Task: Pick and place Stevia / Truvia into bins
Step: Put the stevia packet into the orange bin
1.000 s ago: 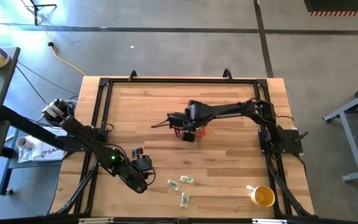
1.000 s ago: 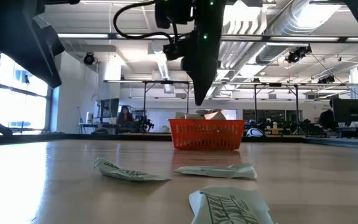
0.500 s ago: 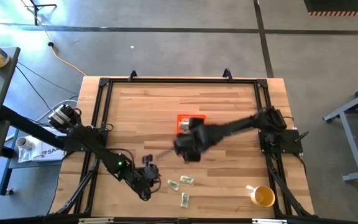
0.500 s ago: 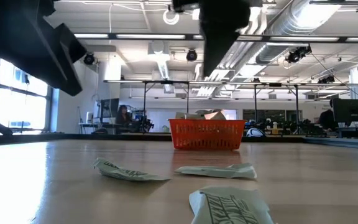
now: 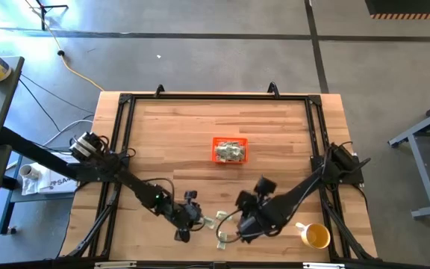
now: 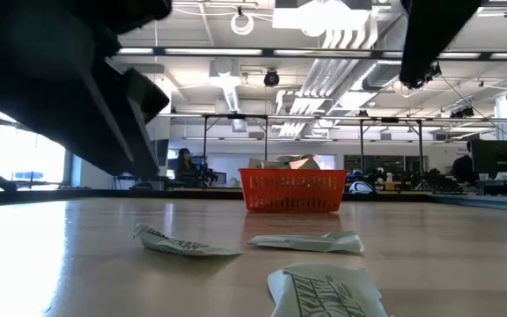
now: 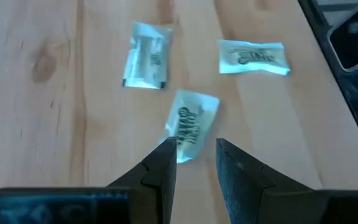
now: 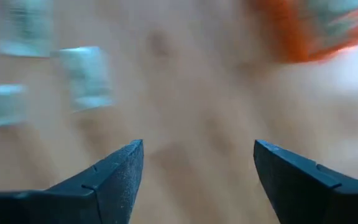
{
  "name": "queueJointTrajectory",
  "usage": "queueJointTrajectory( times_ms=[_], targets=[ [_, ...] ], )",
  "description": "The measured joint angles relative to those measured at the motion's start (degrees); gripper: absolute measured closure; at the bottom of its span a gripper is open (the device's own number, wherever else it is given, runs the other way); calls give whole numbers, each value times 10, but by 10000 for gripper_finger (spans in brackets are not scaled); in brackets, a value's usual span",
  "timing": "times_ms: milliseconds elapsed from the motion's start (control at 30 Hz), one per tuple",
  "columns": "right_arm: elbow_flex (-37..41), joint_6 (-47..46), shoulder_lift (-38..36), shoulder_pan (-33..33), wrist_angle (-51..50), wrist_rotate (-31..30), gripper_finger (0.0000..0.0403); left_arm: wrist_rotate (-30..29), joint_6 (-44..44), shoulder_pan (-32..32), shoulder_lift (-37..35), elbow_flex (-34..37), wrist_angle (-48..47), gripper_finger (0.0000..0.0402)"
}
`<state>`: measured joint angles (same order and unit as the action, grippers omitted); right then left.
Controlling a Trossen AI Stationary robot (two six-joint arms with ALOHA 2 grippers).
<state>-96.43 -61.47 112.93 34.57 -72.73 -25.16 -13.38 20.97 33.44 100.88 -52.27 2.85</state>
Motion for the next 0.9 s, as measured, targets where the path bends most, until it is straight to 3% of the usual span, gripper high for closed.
queueJointTrajectory(
  times_ms=[100, 167, 300, 500, 700, 900],
  targets=[
    [53, 19, -18, 0, 175, 33, 122, 25, 9, -15, -1, 0, -2, 256],
    [91, 30, -27, -6, 237, 30, 132, 42, 25, -21, -2, 0, 1, 257],
    [182, 35, -67, -24, 272, 17, 157, 65, 60, -23, -2, 0, 1, 257],
    [321, 48, -224, -55, 275, -15, 181, 66, 66, -23, -2, -9, -1, 256],
    [435, 63, -364, -77, 260, 12, 144, 54, -1, -24, -2, -53, -19, 254],
    [490, 111, -409, -81, 261, 28, 78, 42, -11, -47, 24, -73, -78, 203]
  ],
)
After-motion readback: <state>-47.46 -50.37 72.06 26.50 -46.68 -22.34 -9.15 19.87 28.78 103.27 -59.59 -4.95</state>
